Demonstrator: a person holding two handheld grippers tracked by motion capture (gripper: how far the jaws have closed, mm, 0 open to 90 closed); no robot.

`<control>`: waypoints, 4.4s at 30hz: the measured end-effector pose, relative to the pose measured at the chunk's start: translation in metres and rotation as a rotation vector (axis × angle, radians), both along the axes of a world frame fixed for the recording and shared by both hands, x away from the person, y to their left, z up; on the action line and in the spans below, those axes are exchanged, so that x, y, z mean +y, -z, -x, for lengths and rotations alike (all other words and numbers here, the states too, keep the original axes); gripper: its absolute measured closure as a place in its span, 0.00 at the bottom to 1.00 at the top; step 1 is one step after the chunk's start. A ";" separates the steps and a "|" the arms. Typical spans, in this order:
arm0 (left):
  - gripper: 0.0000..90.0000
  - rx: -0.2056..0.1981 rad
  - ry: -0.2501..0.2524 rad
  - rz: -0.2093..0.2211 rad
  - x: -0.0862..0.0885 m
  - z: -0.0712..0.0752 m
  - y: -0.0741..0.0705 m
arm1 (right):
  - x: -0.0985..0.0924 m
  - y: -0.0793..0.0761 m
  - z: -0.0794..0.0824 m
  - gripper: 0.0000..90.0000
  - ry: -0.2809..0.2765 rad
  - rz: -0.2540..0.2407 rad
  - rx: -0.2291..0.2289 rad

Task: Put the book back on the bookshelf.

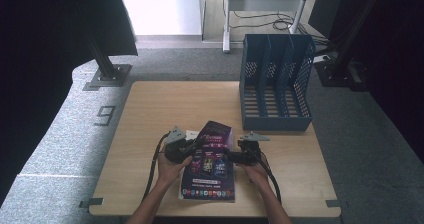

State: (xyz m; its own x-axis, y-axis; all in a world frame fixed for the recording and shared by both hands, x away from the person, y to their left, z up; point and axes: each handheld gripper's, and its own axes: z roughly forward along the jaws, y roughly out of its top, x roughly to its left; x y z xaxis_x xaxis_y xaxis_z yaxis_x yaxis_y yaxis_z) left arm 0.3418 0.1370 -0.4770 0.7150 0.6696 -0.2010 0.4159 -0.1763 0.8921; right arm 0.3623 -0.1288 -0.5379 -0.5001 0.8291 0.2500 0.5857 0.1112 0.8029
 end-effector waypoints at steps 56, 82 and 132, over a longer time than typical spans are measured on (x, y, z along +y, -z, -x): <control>0.97 -0.010 0.059 0.068 0.010 0.008 -0.007 | 0.013 0.006 -0.005 0.19 -0.112 -0.111 0.088; 0.97 0.117 -0.052 0.004 0.032 -0.013 0.038 | 0.027 0.015 -0.007 0.25 -0.101 -0.036 0.097; 0.93 0.194 -0.074 -0.035 0.047 -0.026 0.066 | 0.032 0.003 -0.027 0.72 -0.158 -0.078 0.104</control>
State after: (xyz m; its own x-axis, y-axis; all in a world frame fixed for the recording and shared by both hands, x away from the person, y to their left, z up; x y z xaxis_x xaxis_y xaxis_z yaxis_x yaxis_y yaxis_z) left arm 0.3681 0.1845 -0.5432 0.6135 0.7280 -0.3059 0.5927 -0.1685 0.7876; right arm 0.3891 -0.0968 -0.5409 -0.5904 0.7186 0.3675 0.6464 0.1484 0.7484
